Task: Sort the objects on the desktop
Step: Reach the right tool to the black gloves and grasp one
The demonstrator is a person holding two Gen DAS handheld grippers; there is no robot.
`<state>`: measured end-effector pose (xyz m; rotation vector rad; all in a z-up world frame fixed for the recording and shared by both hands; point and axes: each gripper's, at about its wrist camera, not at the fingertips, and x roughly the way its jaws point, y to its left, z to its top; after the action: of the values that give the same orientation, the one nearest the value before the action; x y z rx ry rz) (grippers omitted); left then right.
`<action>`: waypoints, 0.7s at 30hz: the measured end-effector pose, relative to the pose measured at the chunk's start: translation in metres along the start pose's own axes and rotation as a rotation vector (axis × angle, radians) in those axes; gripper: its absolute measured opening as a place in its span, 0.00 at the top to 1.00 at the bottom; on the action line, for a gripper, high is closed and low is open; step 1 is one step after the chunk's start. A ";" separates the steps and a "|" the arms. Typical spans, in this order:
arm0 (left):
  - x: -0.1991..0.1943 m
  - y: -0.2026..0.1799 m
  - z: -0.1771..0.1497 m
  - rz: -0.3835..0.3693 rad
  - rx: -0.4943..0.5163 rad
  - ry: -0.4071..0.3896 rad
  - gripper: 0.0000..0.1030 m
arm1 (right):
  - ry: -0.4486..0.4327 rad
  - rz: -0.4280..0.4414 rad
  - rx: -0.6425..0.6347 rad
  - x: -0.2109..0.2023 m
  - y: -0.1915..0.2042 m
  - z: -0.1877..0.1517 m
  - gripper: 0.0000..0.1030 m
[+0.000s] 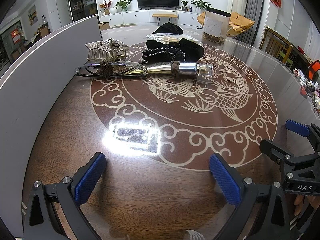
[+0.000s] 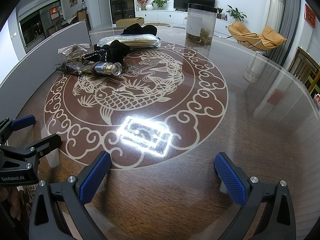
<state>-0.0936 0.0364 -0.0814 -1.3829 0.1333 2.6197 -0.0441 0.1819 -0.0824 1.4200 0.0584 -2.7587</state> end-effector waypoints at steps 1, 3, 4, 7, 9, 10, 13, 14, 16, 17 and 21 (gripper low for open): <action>0.000 0.000 0.000 0.000 0.000 0.000 0.00 | 0.000 0.000 0.000 0.000 0.000 0.000 0.00; 0.000 0.000 0.000 0.000 0.001 0.000 0.00 | 0.000 0.000 0.000 0.000 0.000 0.000 0.00; 0.001 0.000 0.001 0.004 -0.001 0.000 0.00 | 0.000 0.000 0.000 0.000 0.000 0.000 0.00; 0.001 0.008 0.001 0.026 -0.034 0.000 0.00 | 0.000 0.000 0.000 0.000 0.000 0.000 0.00; 0.000 0.016 0.000 0.046 -0.065 0.000 0.00 | 0.011 0.027 -0.032 0.003 0.002 0.006 0.00; 0.000 0.018 0.000 0.050 -0.075 0.000 0.00 | 0.026 0.046 -0.061 0.009 0.003 0.014 0.00; 0.001 0.019 0.001 0.054 -0.078 0.000 0.00 | 0.030 0.078 -0.114 0.018 0.009 0.054 0.00; 0.002 0.019 0.001 0.054 -0.078 0.000 0.00 | -0.007 0.107 -0.128 0.017 0.013 0.077 0.00; 0.002 0.019 0.001 0.054 -0.077 0.001 0.00 | -0.081 0.139 -0.143 0.016 0.018 0.124 0.00; 0.002 0.019 0.001 0.054 -0.077 0.000 0.00 | -0.105 0.145 -0.140 0.021 0.021 0.151 0.00; 0.002 0.020 0.001 0.054 -0.077 0.000 0.00 | -0.024 0.153 -0.075 0.068 0.032 0.240 0.00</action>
<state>-0.1000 0.0177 -0.0825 -1.4236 0.0708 2.6951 -0.2771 0.1364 0.0011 1.3143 0.0498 -2.6216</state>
